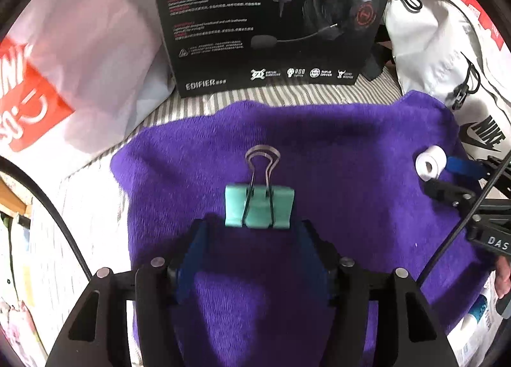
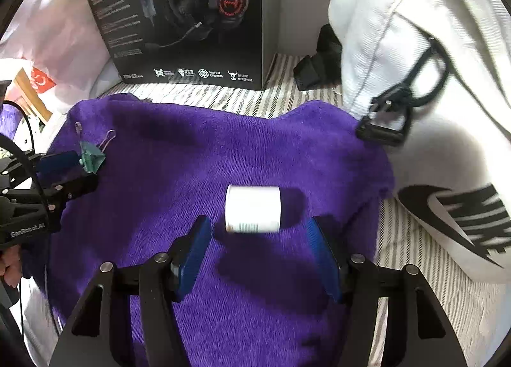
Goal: Organize rigid objects
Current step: 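Open both grippers to release the clip and roll on the towel, then move both grippers back toward the items on the newspaper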
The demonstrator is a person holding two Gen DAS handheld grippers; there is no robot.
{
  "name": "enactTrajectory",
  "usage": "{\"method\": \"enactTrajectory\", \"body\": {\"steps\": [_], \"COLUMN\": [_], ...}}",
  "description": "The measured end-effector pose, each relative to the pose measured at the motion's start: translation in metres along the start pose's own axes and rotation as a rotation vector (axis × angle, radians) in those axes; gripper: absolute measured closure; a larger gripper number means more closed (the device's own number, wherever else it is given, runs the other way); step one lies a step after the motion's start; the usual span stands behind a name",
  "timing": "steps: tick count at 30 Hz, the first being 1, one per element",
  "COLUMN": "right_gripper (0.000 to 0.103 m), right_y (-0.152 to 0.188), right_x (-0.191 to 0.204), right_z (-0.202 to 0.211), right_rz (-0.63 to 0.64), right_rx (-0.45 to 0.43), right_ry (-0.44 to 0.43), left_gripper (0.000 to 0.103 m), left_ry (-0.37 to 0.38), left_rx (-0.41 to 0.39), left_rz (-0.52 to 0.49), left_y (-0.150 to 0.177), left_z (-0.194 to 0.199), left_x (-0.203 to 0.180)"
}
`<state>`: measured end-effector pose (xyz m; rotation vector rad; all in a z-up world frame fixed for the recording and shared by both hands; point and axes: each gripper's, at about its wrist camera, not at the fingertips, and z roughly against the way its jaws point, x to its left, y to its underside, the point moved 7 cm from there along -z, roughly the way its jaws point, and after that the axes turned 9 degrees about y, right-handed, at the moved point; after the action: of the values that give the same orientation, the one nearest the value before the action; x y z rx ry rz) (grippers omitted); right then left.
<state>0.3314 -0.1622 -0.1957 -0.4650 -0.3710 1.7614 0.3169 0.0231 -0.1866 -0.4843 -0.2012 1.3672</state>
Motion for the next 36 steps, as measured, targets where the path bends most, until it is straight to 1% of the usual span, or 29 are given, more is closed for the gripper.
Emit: {"method": "enactTrajectory", "body": {"steps": [5, 9, 11, 13, 14, 18, 19, 23, 26, 30, 34, 35, 36], "right_gripper": [0.041, 0.041, 0.041, 0.041, 0.041, 0.041, 0.041, 0.041, 0.041, 0.041, 0.041, 0.04, 0.04], "right_y": [0.007, 0.026, 0.037, 0.053, 0.058, 0.083, 0.09, 0.119, 0.141, 0.161, 0.174, 0.177, 0.18], "right_x": [-0.002, -0.004, -0.006, -0.008, -0.009, -0.008, -0.007, -0.006, -0.008, -0.011, -0.018, -0.02, -0.021], "right_z": [0.03, 0.07, 0.085, 0.104, 0.111, 0.137, 0.143, 0.159, 0.167, 0.171, 0.171, 0.17, 0.169], "right_rz": [-0.011, -0.026, -0.036, -0.045, -0.05, -0.07, -0.072, -0.073, -0.089, -0.114, -0.122, -0.125, -0.128], "right_rx": [-0.043, -0.084, -0.099, -0.118, -0.124, -0.151, -0.155, -0.166, -0.16, -0.145, -0.136, -0.133, -0.128], "right_ry": [0.014, 0.016, 0.007, 0.012, 0.016, 0.012, 0.014, 0.026, 0.029, 0.023, 0.045, 0.046, 0.047], "left_gripper": [0.046, 0.046, 0.046, 0.046, 0.046, 0.045, 0.044, 0.044, 0.044, 0.044, 0.044, 0.043, 0.041], "left_ry": [-0.007, -0.014, -0.005, 0.033, 0.04, 0.046, 0.048, 0.062, 0.077, 0.103, 0.07, 0.06, 0.049], "left_rx": [-0.034, -0.069, -0.077, -0.097, -0.104, -0.101, -0.094, -0.06, -0.047, -0.037, -0.003, -0.003, -0.017], "left_rz": [0.004, -0.014, -0.027, -0.038, -0.053, -0.087, -0.09, -0.072, -0.061, -0.06, -0.077, -0.081, -0.093], "left_y": [0.011, 0.025, 0.038, 0.051, 0.061, 0.099, 0.112, 0.15, 0.172, 0.178, 0.183, 0.185, 0.186], "left_z": [0.026, 0.059, 0.075, 0.089, 0.096, 0.113, 0.113, 0.105, 0.102, 0.094, 0.076, 0.074, 0.075], "left_x": [-0.004, -0.013, -0.021, -0.033, -0.04, -0.053, -0.056, -0.06, -0.065, -0.078, -0.087, -0.086, -0.086]}}
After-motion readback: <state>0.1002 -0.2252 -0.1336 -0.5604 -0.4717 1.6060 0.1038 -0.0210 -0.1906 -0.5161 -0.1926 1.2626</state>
